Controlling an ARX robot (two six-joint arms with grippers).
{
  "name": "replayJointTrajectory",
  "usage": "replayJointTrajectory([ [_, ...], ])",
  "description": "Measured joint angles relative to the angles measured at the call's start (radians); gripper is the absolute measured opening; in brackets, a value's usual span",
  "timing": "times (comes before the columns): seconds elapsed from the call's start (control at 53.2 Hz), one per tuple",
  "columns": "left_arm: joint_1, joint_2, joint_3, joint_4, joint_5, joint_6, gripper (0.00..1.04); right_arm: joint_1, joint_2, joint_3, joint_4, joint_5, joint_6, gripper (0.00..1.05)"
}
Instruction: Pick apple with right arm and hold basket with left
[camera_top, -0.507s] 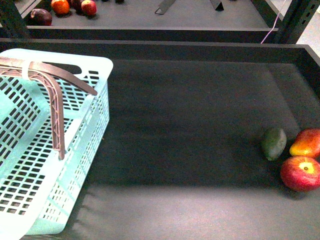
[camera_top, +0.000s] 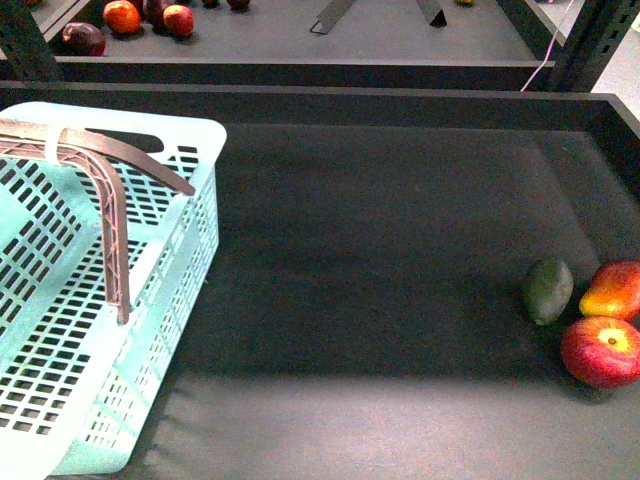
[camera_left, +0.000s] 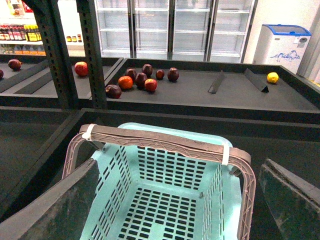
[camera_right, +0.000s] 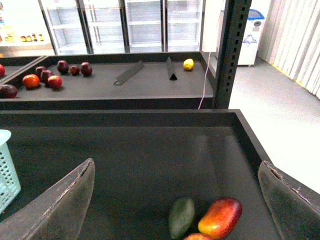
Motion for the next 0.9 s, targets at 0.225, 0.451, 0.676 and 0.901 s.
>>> replayJointTrajectory([
  [0.225, 0.0, 0.0, 0.0, 0.0, 0.0, 0.0, 0.98, 0.0, 0.0, 0.0, 0.0, 0.0, 0.0, 0.96],
  [0.451, -0.056, 0.151, 0.056, -0.165, -0.247, -0.027, 0.98, 0.0, -0.001, 0.0, 0.0, 0.0, 0.0, 0.96],
  [0.676, 0.109, 0.682, 0.16, 0.186, 0.011, -0.394, 0.98, 0.0, -0.001, 0.0, 0.0, 0.0, 0.0, 0.96],
  [0.901, 0.119, 1.163, 0.328, 0.421, 0.163, -0.817, 0.98, 0.0, -0.001, 0.0, 0.0, 0.0, 0.0, 0.96],
])
